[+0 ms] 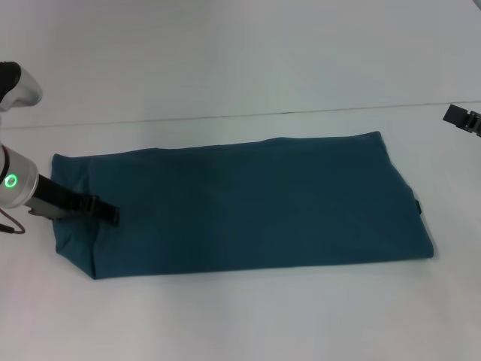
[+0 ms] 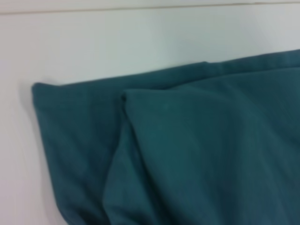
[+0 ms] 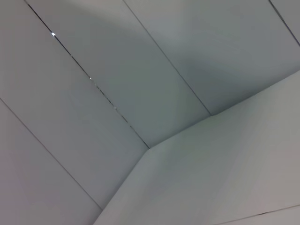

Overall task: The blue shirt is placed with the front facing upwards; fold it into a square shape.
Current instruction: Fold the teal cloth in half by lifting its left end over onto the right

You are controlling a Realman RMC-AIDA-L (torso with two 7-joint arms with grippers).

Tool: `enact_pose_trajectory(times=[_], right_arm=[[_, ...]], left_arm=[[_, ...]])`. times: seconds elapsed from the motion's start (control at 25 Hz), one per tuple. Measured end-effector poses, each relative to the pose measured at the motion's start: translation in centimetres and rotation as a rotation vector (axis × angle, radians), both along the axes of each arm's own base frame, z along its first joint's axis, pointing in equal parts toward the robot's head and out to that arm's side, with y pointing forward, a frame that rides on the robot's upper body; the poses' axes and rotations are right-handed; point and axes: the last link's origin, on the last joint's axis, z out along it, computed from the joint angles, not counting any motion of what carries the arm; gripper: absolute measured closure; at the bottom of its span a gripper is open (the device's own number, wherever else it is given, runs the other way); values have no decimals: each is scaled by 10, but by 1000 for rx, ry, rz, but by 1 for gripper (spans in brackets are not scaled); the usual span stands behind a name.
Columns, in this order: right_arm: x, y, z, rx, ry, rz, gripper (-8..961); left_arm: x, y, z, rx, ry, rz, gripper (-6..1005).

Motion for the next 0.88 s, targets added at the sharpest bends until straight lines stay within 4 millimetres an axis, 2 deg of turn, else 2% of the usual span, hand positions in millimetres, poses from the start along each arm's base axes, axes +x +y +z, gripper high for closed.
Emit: enact_pose_trajectory(times=[0.28, 0.36, 0.56, 0.88], right_arm=[[0, 0, 0, 0, 5, 1, 207], [0, -1, -1, -1, 7, 0, 207], [0, -1, -1, -1, 8, 0, 207], [1, -3, -2, 1, 10, -5, 207]], left_arm=[[-10, 3, 6, 58, 5, 16, 185], [-12, 2, 8, 65, 7, 19, 420], [-17, 3, 11, 96, 13, 30, 639], [-25, -1, 13, 106, 20, 42, 696]])
